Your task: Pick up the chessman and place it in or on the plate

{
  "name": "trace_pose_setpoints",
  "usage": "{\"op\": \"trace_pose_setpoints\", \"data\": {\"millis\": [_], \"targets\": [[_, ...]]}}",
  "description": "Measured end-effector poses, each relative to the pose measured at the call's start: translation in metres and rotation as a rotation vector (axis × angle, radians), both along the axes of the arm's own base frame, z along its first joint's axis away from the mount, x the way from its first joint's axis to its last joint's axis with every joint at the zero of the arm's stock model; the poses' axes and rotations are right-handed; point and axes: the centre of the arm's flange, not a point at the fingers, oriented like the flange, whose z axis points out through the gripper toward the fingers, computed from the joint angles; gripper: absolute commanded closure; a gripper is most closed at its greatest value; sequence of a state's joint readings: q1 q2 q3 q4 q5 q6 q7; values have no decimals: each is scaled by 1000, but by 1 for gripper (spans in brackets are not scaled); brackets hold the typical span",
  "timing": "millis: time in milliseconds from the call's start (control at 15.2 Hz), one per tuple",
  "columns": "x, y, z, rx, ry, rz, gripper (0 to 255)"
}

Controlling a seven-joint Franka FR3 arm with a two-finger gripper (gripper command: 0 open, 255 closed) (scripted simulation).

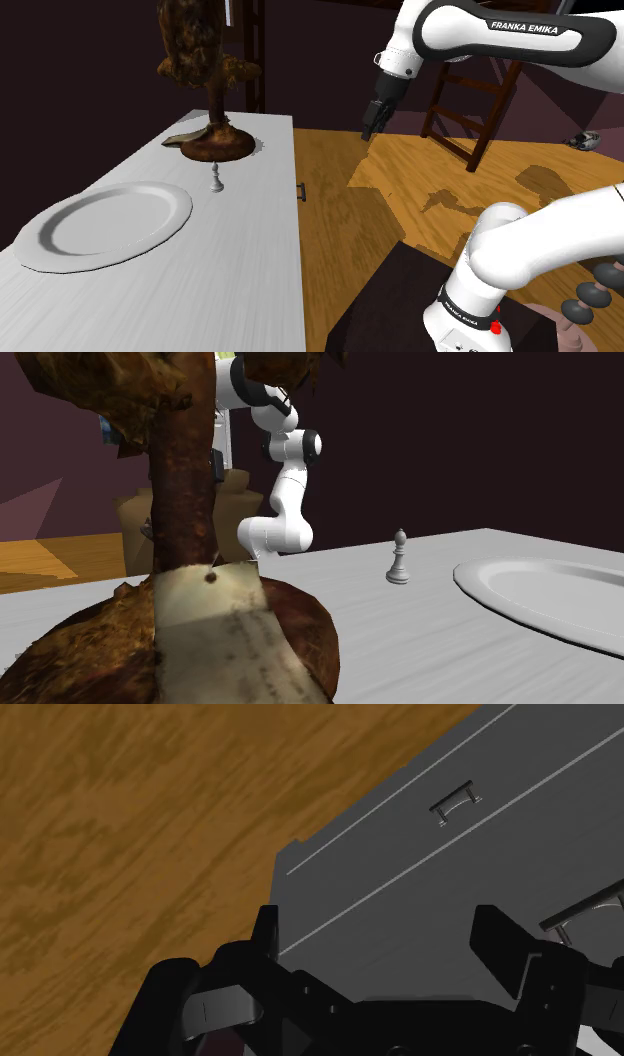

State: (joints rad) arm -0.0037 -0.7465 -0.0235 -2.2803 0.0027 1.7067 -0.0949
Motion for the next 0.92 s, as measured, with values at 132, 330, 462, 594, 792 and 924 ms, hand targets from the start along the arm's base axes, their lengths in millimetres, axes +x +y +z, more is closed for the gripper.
{"op": "trace_pose_setpoints", "data": {"millis": [132,330,462,594,792,924], "targets": [[2,4,0,1,-2,8,0],[16,33,-4,7,-13,51,0],[25,55,-5,11,-21,84,0],[35,78,-11,16,-29,118,0],[47,112,-8,23,-43,169,0],[54,132,-9,28,-51,203,0]]}}
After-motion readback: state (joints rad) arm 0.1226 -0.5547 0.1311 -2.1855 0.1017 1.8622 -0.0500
